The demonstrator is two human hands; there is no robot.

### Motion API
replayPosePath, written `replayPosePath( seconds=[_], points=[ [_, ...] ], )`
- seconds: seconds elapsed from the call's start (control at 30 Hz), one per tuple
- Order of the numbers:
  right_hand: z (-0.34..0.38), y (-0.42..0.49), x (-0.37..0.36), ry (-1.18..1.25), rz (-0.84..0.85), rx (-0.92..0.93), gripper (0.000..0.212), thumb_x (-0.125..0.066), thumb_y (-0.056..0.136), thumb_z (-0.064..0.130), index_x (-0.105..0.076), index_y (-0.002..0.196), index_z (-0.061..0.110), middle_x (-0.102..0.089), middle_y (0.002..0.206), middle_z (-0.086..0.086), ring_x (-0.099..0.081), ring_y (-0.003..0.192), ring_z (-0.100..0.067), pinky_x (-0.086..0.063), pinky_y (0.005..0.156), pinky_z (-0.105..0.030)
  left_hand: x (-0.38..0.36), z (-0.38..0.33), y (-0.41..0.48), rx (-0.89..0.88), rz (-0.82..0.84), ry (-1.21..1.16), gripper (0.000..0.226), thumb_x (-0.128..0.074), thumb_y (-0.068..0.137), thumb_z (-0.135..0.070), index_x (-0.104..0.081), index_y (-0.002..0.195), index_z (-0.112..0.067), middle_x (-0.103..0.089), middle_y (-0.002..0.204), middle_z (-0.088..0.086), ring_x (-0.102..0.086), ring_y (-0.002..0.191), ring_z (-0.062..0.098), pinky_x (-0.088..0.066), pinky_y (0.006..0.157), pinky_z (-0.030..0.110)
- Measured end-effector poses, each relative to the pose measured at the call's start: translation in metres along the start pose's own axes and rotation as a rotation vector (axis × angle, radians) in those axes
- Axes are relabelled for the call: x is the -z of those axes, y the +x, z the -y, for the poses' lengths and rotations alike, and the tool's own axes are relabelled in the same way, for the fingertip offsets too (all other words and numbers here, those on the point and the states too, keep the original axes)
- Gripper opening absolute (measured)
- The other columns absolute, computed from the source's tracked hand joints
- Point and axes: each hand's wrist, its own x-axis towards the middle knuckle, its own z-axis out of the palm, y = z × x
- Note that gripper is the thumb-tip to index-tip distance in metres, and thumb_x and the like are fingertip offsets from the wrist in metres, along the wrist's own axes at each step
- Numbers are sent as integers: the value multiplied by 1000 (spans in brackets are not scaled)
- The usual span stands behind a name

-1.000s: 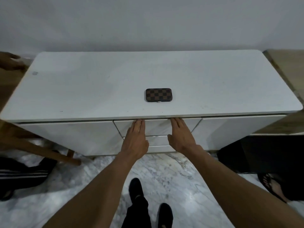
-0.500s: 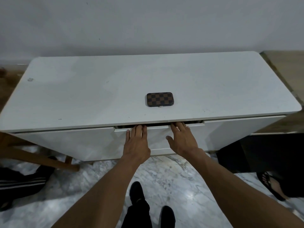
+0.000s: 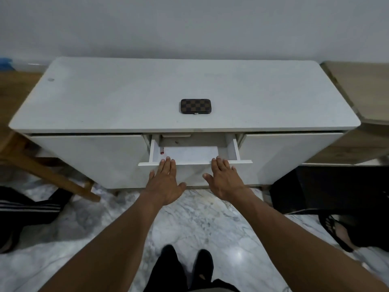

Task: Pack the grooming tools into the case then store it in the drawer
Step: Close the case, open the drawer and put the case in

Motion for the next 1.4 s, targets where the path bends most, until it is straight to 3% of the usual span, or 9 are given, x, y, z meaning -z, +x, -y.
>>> replayPosePath(
  seconds=[0.23, 0.4, 0.63, 0.73, 0.83, 0.9, 1.07, 1.2, 1.4],
  points=[
    [3, -46, -32, 68, -4, -28, 65, -21, 102, 46, -3, 152, 8, 3, 162, -9, 5, 150, -28, -11, 123, -45, -26, 3, -46, -18, 32, -8, 70, -16, 102, -51, 13, 153, -14, 23, 160, 2, 20, 148, 17, 5, 121, 46],
    [12, -76, -51, 54, -28, -68, 64, -23, 102, 43, -4, 152, 9, 3, 162, -8, 6, 150, -27, -9, 123, -40, -38, 10, -76, -66, 50, 7, 68, -14, 102, -50, 13, 153, -14, 21, 161, 2, 19, 148, 16, 7, 121, 43],
    [15, -90, -55, 27, -33, -108, 67, -31, 101, 43, -5, 152, 10, 1, 163, -7, 3, 150, -26, -15, 122, -46, -44, 9, -90, -104, 40, 35, 68, -15, 102, -49, 12, 153, -13, 20, 161, 3, 18, 148, 16, 7, 120, 45],
    [18, -87, -47, -8, -52, -138, 63, -35, 99, 43, -17, 150, 11, -14, 161, -7, -10, 149, -26, -23, 118, -50, -38, 9, -88, -114, 25, 71, 66, -15, 103, -47, 4, 154, -11, 10, 163, 5, 9, 150, 19, 6, 120, 46],
    [25, -80, -29, -60, -92, -168, 48, -40, 97, 42, -44, 135, 12, -48, 144, -8, -40, 134, -30, -41, 105, -48, -28, 9, -80, -128, -81, 44, 61, -20, 103, -44, -15, 153, -9, -14, 163, 8, -13, 149, 21, -3, 120, 46],
    [28, -71, -17, -52, -130, -177, 43, -41, 96, 41, -51, 127, 13, -58, 131, -8, -50, 122, -31, -45, 97, -45, -17, 9, -68, -137, -195, -21, 59, -22, 103, -44, -22, 152, -10, -21, 161, 9, -18, 148, 22, -8, 120, 44],
    [29, -28, 2, 22, -197, -116, 41, -44, 96, 35, -51, 128, 11, -58, 132, -10, -48, 123, -31, -46, 99, -45, 24, 6, -19, -148, -405, -120, 58, -26, 104, -41, -23, 152, -10, -19, 161, 9, -14, 149, 22, -8, 121, 40],
    [33, 22, 15, 19, -228, -41, 41, -44, 95, 35, -49, 130, 13, -56, 135, -7, -48, 125, -30, -46, 99, -44, 54, 7, 31, -142, -465, -136, 58, -28, 104, -37, -18, 153, -9, -12, 163, 10, -8, 151, 23, -4, 121, 37],
    [35, 90, 61, -30, -558, 137, 26, -52, 91, 26, -62, 110, 12, -70, 108, -8, -60, 99, -30, -54, 79, -43, 85, 0, 97, -98, -479, -116, 57, -25, 104, -34, -13, 154, -8, -6, 163, 10, -3, 151, 23, 0, 120, 37]
  ],
)
